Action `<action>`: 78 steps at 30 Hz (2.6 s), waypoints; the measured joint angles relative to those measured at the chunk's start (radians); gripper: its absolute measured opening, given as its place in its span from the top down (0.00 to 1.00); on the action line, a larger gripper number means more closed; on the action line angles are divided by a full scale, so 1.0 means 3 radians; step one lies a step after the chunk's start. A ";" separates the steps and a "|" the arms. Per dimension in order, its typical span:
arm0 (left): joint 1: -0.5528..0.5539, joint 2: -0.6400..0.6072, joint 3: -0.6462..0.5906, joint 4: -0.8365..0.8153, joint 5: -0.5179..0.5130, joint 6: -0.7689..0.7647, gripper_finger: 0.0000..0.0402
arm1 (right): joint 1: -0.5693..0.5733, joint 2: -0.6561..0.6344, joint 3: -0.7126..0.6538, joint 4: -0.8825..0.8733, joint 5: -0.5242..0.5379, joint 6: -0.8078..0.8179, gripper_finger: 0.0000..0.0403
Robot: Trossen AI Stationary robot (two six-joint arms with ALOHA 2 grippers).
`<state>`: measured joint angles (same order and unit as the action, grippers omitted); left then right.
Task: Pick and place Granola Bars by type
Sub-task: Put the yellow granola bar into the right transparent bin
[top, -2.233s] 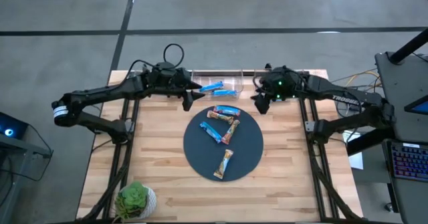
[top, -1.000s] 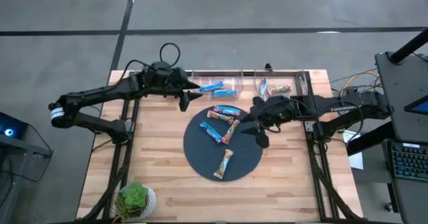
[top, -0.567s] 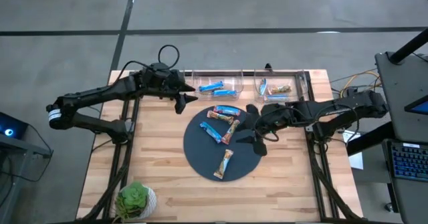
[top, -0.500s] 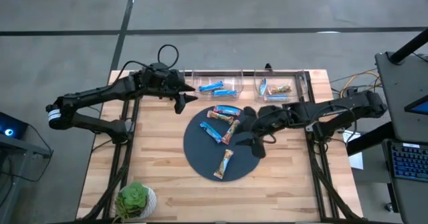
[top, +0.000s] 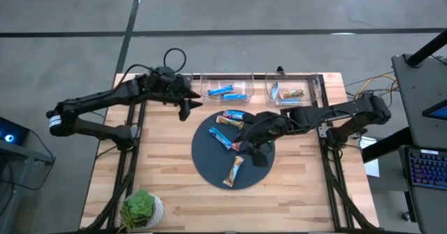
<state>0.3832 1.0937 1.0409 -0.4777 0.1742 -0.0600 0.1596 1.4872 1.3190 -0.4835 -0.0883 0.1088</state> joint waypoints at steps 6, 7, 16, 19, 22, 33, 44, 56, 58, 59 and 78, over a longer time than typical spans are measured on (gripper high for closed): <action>-0.0005 -0.0171 0.0000 -0.0237 0.0158 0.0109 0.71 | 0.0015 0.0140 0.0236 -0.0394 -0.0008 -0.0026 0.53; -0.0009 -0.0207 0.0000 -0.0257 0.0208 0.0123 0.71 | 0.0016 0.0159 0.0263 -0.0441 -0.0017 -0.0032 0.53; -0.0090 -0.0529 0.0000 -0.0529 0.0539 0.0117 0.72 | 0.0022 0.0341 0.0485 -0.0701 -0.0234 -0.0184 0.56; -0.0192 -0.0621 0.0000 -0.0625 0.0561 0.0089 0.72 | 0.0021 0.0369 0.0491 -0.0731 -0.0234 -0.0149 0.56; -0.0295 -0.0691 0.0000 -0.0735 0.0561 0.0076 0.72 | 0.0020 0.0389 0.0489 -0.0837 -0.0233 -0.0086 0.56; -0.0380 -0.0845 0.0000 -0.0818 0.0463 0.0085 0.72 | 0.0102 0.0526 0.0748 -0.1101 -0.0248 -0.0206 0.52; -0.0380 -0.0842 0.0000 -0.0848 0.0460 0.0085 0.72 | 0.0132 0.0619 0.0901 -0.1164 -0.0266 -0.0315 0.52; -0.0380 -0.0844 0.0000 -0.0857 0.0461 0.0081 0.72 | 0.0178 0.0619 0.0901 -0.1166 -0.0267 -0.0400 0.52; -0.0380 -0.0843 0.0000 -0.0858 0.0461 0.0080 0.72 | 0.0178 0.0619 0.0901 -0.1167 -0.0261 -0.0418 0.52; -0.0380 -0.0842 0.0000 -0.0858 0.0461 0.0080 0.72 | 0.0184 0.0619 0.0901 -0.1166 -0.0256 -0.0461 0.52; -0.0380 -0.0842 0.0000 -0.0859 0.0460 0.0137 0.72 | 0.0228 0.0670 0.0875 -0.1195 -0.0243 -0.1044 0.52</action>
<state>0.2691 0.8410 1.0409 -0.7353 0.3122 -0.0189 0.2279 1.6883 1.5816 -0.8421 -0.1613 -0.2044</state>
